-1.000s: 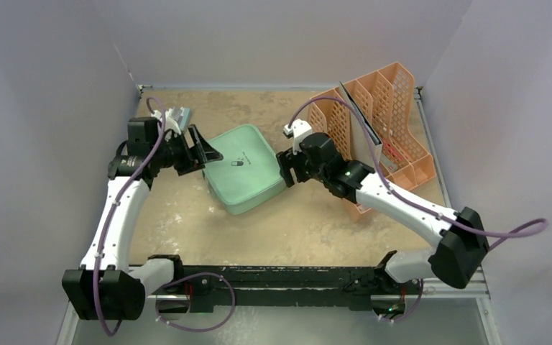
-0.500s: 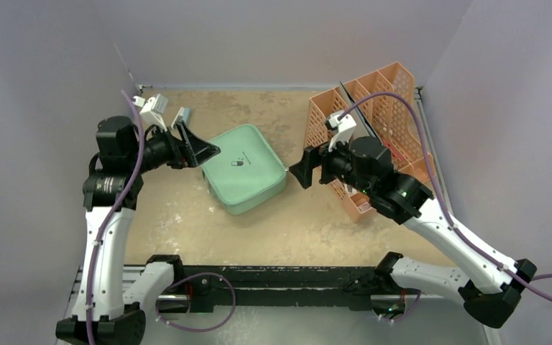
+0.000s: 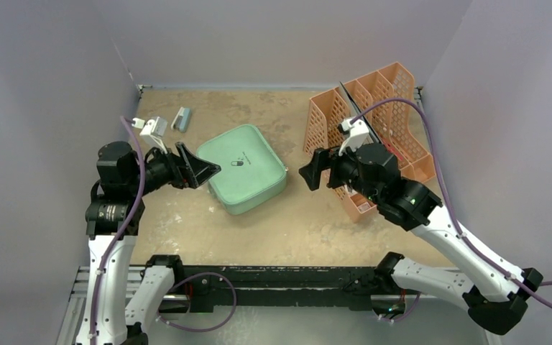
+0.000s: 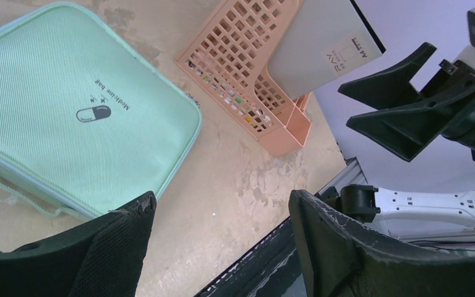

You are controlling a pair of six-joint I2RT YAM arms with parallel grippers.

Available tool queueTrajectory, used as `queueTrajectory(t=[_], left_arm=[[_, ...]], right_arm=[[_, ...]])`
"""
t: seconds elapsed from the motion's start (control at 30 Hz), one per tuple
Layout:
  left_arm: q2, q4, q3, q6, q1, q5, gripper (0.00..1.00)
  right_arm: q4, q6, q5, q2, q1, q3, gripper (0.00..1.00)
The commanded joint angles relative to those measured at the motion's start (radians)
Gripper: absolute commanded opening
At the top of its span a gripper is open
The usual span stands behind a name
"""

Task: Organize the medicine kit
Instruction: Reset both arms

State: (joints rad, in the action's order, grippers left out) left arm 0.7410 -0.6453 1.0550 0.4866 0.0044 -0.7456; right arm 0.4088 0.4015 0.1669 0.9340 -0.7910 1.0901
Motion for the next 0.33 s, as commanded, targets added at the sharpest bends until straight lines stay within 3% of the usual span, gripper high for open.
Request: queueTrajectory(t=[0.0, 0.3], left_arm=[[0.002, -0.007, -0.01, -0.018, 0.002, 0.02, 0.77], [-0.001, -0.012, -0.01, -0.022, 0.002, 0.028, 0.77]], right_arm=[[-0.013, 0.015, 0.052, -0.023, -0.001, -0.002, 0.99], [-0.025, 0.061, 0.083, -0.042, -0.002, -0.013, 0.99]])
